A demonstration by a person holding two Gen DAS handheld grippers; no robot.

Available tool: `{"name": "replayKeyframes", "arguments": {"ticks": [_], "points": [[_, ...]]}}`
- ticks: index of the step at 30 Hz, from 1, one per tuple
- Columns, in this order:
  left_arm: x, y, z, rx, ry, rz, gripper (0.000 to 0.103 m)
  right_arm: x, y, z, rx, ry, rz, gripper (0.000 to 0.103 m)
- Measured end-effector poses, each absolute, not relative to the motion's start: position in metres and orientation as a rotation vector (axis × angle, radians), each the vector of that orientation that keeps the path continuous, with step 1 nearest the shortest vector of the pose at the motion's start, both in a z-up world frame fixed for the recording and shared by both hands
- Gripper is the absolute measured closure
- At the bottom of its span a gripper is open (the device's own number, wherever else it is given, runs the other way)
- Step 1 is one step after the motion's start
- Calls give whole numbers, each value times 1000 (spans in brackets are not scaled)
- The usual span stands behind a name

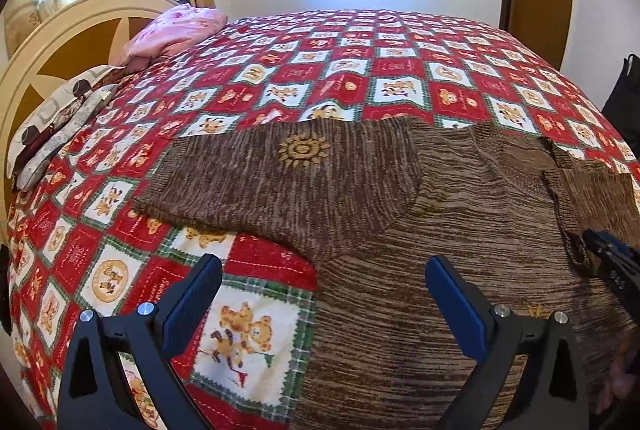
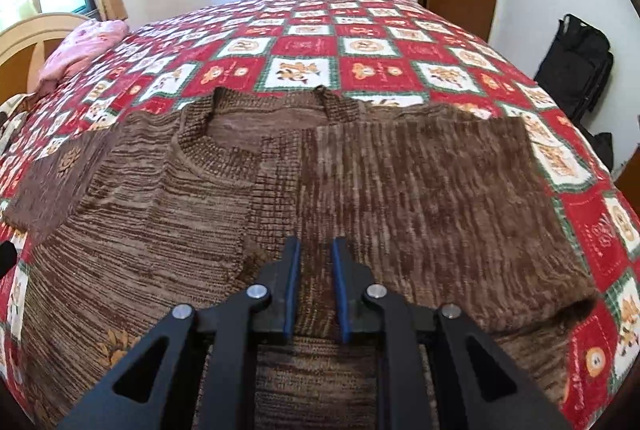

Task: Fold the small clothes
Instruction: 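Carry the sleeve across the sweater body with the right tool and release, then move the left tool to the cuff of the other sleeve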

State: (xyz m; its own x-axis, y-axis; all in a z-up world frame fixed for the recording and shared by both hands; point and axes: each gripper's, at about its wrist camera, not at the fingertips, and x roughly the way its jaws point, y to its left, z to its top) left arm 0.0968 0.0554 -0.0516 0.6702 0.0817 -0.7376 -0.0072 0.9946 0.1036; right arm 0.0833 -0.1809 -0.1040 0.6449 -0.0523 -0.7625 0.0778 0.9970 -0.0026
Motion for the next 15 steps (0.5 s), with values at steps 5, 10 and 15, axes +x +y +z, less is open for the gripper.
{"name": "replayKeyframes", "arguments": {"ticks": [5,10,15], "points": [[97,67,-51,65,842,71,1,70,-177,-80,-13,774,-175,33],[93,69,-45,68,828,75,1,66,-165,-62,-39,752,-164,33],[90,73,-43,59,825,76,1,63,-152,-55,-41,766,-149,33]]}}
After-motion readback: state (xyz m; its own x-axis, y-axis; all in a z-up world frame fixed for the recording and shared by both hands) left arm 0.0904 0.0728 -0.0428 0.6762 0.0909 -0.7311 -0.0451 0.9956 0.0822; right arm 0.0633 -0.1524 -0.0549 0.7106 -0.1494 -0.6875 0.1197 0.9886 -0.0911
